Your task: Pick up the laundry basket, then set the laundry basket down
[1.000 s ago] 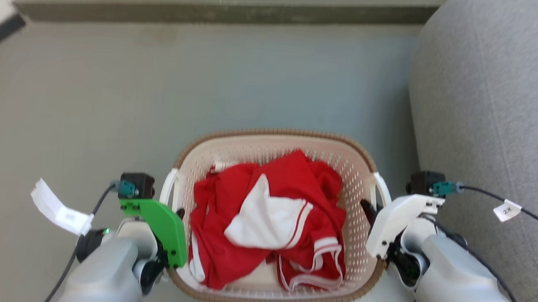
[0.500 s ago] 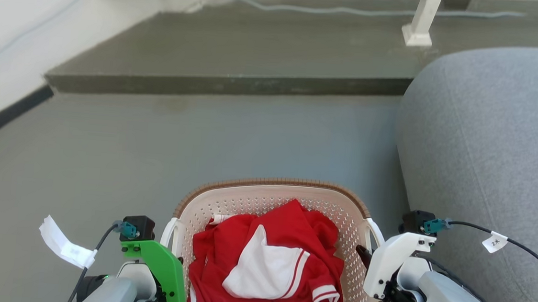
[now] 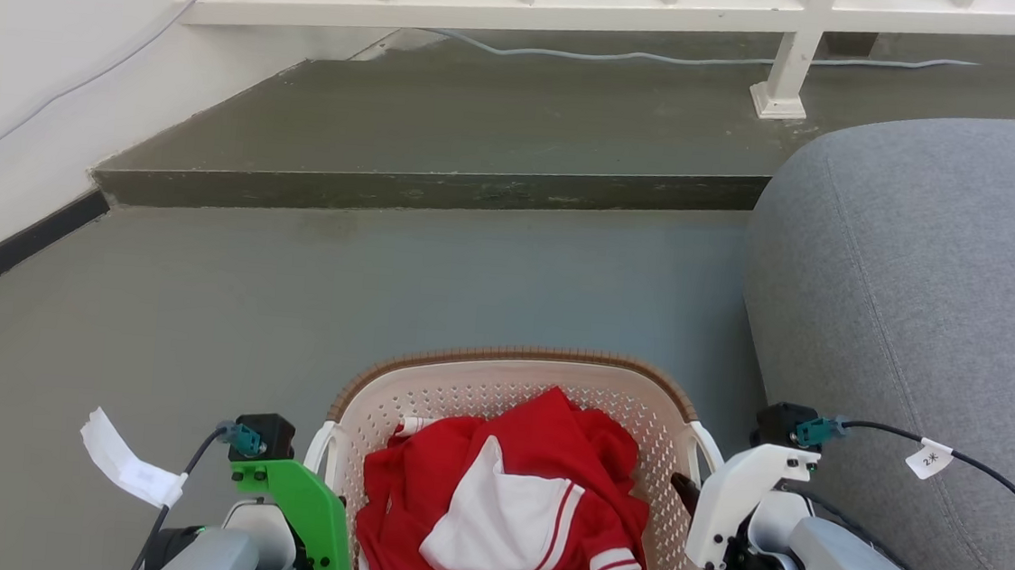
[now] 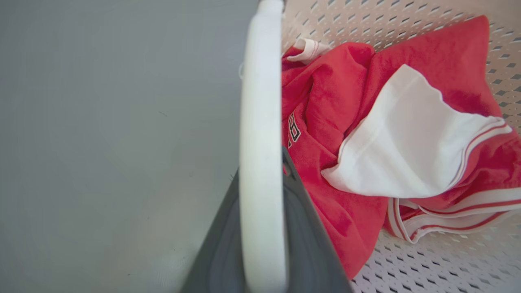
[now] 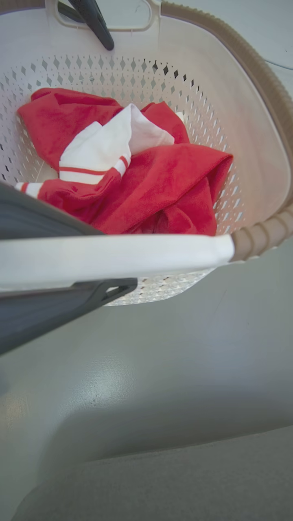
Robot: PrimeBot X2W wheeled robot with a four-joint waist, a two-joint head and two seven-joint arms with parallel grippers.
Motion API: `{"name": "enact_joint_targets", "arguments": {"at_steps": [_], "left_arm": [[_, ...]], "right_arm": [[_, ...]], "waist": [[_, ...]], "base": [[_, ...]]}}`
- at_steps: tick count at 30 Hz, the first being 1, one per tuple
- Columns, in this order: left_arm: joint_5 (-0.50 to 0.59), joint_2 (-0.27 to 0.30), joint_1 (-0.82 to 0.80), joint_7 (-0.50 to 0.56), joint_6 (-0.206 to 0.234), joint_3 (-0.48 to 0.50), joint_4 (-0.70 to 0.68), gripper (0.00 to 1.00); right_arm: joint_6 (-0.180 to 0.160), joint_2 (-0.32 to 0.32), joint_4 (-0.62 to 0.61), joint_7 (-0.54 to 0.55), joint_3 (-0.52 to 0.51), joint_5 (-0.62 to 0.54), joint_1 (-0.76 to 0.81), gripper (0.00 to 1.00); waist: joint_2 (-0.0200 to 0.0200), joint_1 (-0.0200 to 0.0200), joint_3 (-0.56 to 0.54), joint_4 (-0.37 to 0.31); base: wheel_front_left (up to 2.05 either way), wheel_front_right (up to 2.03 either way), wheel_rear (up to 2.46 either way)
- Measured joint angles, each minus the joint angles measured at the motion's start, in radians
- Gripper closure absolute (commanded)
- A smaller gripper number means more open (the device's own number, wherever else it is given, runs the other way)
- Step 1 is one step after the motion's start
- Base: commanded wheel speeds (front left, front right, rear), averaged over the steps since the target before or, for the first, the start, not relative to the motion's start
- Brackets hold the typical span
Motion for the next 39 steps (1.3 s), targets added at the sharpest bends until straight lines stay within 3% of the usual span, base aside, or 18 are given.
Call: {"name": "enact_joint_targets", "arguments": {"at_steps": [39], "left_arm": [[-0.043, 0.000, 0.000, 0.025, 0.000, -0.040, 0.021, 1.00]], "right_arm": [[0.000, 0.001, 0.018, 0.023, 0.049, 0.051, 0.000, 1.00]], "waist": [[0.0000, 0.0000, 0.011, -0.009]], "base": [[0.00, 0.00, 0.00]]}}
